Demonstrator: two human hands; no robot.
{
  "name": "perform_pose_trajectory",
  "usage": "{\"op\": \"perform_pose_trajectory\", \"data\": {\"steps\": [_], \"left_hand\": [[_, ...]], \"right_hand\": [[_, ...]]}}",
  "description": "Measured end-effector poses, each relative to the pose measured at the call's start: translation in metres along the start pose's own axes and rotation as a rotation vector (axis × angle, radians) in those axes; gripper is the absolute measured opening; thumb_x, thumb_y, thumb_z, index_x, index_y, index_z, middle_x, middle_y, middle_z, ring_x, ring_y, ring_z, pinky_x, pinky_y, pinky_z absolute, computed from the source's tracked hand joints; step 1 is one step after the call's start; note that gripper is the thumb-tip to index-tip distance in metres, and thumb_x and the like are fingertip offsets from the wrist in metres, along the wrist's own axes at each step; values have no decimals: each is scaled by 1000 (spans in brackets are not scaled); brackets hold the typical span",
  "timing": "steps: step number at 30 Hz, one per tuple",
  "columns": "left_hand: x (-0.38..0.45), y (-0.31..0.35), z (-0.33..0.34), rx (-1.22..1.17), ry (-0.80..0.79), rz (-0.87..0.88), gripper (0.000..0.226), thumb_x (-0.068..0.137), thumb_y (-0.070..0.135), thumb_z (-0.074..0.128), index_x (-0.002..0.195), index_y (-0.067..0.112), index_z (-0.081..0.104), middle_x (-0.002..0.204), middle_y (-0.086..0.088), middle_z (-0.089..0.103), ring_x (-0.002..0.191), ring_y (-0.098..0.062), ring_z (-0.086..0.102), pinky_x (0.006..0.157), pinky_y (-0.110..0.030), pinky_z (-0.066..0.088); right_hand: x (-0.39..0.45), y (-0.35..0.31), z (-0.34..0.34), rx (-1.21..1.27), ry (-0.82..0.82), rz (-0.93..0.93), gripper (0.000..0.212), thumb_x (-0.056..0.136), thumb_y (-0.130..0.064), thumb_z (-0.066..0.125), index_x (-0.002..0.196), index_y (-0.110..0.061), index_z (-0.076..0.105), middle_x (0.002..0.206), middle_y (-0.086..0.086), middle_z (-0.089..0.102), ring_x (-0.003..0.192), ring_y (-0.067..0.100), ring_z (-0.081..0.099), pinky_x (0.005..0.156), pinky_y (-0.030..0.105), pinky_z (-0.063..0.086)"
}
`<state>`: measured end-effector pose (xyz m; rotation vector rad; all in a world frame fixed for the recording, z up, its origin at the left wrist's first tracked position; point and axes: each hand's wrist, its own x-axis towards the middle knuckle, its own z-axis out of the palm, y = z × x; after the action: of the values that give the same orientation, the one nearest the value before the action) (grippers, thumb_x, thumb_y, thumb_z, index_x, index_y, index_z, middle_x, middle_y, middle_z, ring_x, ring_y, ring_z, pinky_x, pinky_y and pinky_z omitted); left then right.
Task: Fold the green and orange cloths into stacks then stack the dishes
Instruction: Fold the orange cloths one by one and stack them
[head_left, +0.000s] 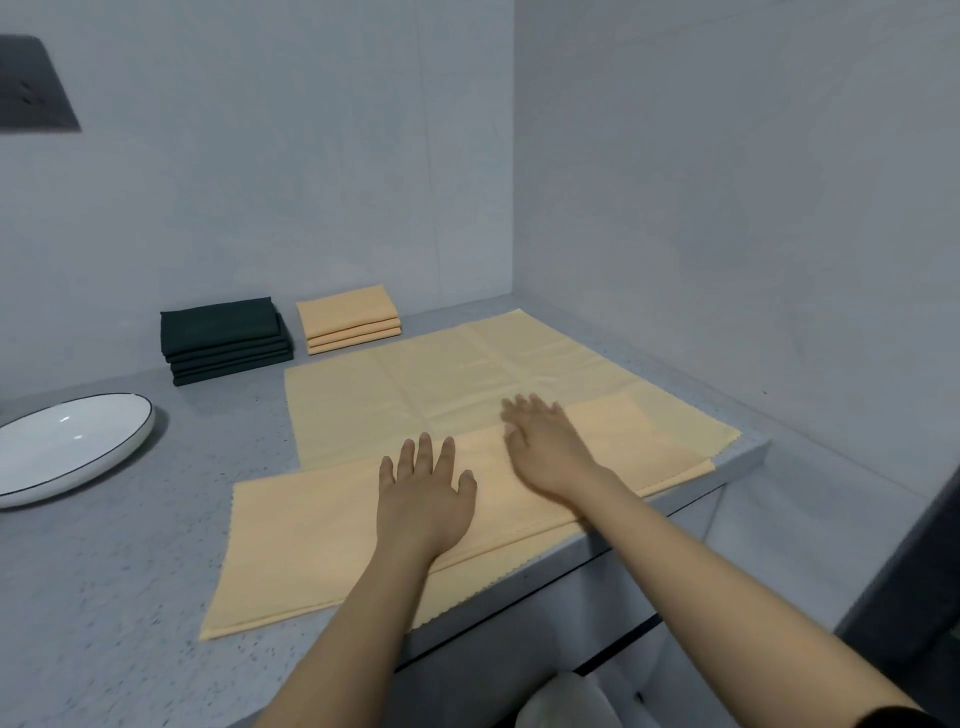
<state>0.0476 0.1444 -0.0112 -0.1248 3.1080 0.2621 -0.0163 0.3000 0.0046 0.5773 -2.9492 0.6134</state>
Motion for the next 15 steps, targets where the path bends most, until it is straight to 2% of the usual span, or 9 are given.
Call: {"op": "perform_pose_trajectory", "data": {"steps": [3, 8, 15], "left_hand": [[1, 1, -1, -16, -6, -3, 56, 100, 39, 12, 153, 26, -3, 160, -2, -10, 147, -19, -11, 119, -42, -7], [-2, -9, -4, -17, -19, 10, 55, 101, 37, 11, 152, 26, -3, 160, 1, -10, 147, -16, -10, 119, -38, -8], [-24, -78, -11, 23, -8, -99, 57, 99, 49, 9, 152, 32, -4, 159, 4, -11, 147, -15, -10, 119, -38, -6]], "right_hand": [[-1, -22, 18, 173, -97, -73, 47, 103, -25, 22, 150, -18, 23, 157, 1, 18, 146, 14, 10, 116, 27, 2], [-1, -23, 29, -61, -127, -98, 49, 103, -33, 20, 151, -22, 18, 158, 0, 14, 146, 14, 9, 118, 31, 5], [-1, -23, 27, -148, -152, -88, 52, 102, -38, 18, 152, -24, 13, 159, -3, 9, 146, 12, 4, 118, 30, 2]]}}
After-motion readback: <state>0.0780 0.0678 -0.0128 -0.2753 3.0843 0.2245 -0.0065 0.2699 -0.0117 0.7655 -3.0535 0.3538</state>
